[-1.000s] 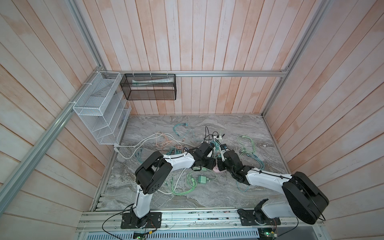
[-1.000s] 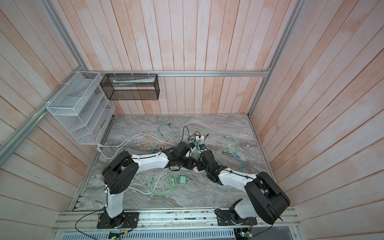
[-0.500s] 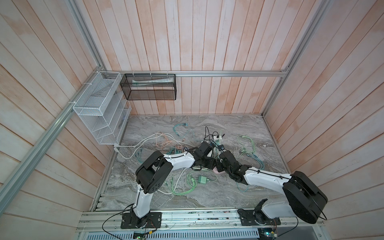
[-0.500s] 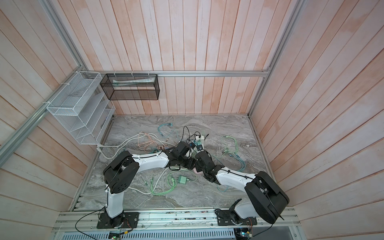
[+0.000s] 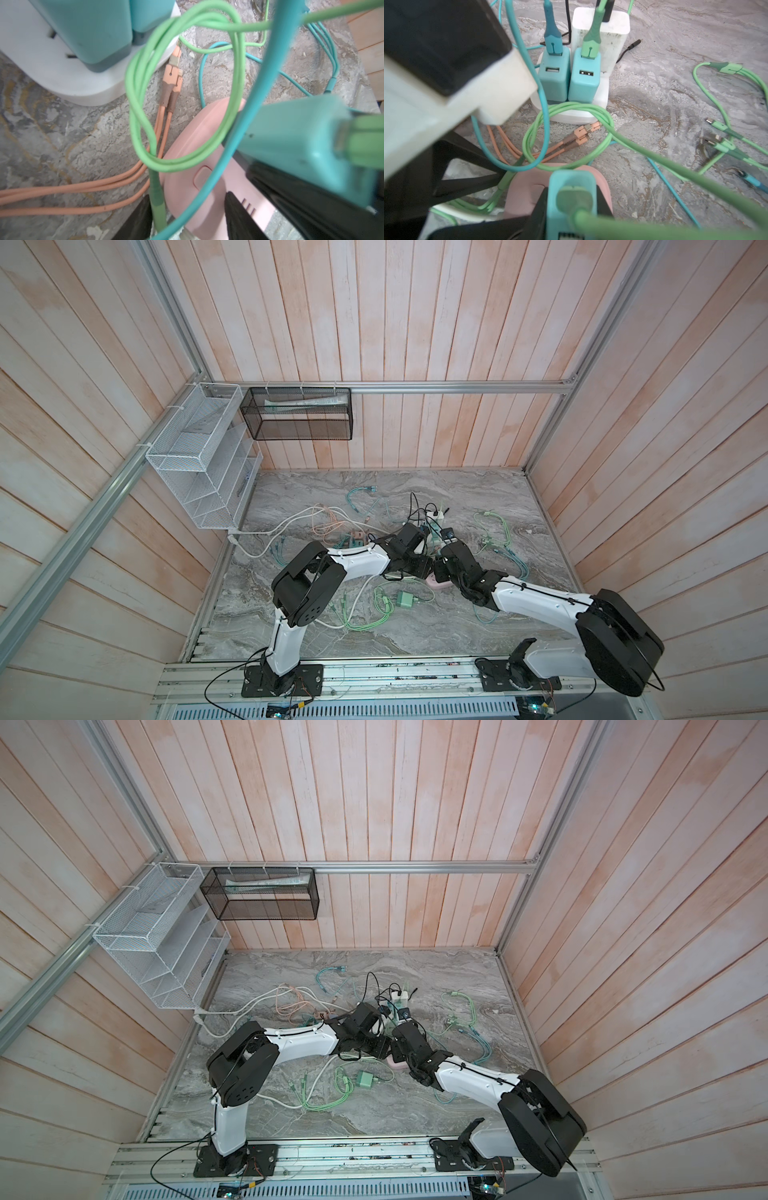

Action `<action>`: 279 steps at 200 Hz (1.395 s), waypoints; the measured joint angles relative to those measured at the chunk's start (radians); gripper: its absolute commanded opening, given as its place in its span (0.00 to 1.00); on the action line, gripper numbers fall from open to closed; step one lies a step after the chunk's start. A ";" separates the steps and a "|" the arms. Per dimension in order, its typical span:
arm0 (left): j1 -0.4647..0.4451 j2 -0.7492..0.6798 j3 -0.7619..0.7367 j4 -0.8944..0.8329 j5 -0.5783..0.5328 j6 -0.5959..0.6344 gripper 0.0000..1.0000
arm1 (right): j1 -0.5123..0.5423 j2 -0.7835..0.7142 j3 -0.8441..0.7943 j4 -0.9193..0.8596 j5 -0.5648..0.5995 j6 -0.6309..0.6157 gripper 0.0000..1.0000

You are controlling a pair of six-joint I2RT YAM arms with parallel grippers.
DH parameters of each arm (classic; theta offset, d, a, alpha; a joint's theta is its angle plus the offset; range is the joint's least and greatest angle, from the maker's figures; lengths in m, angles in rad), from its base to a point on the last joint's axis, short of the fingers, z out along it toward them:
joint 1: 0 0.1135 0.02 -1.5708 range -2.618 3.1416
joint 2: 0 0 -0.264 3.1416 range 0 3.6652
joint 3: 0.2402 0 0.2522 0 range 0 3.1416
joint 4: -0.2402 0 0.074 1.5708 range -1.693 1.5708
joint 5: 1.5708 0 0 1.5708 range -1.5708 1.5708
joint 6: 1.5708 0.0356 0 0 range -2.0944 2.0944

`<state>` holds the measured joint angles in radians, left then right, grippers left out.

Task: Pull the plug off the socket
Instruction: 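Close the right gripper on the teal charger while the left gripper holds the pink strip, then pull the teal charger up out of the pink strip with the right gripper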

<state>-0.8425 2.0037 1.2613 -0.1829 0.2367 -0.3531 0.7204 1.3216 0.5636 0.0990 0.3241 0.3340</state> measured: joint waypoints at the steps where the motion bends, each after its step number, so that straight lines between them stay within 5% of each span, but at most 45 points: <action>1: 0.000 0.000 0.000 0.000 0.000 0.000 0.56 | 0.000 -0.002 0.000 0.001 -0.001 0.002 0.00; 100: 0.000 -0.003 -0.015 0.025 0.001 -0.003 0.56 | -0.012 -0.058 -0.009 -0.017 -0.039 0.025 0.00; 195: 0.000 -0.032 -0.075 0.095 0.000 -0.001 0.57 | -0.298 -0.167 -0.146 0.024 -0.292 0.024 0.00; 279: 0.000 -0.085 -0.120 0.047 -0.003 0.013 0.62 | -0.417 -0.101 -0.161 0.028 -0.428 0.041 0.00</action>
<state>-0.8429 1.9186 1.1412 -0.1356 0.2340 -0.3401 0.3035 1.2205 0.4030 0.1268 -0.1040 0.3752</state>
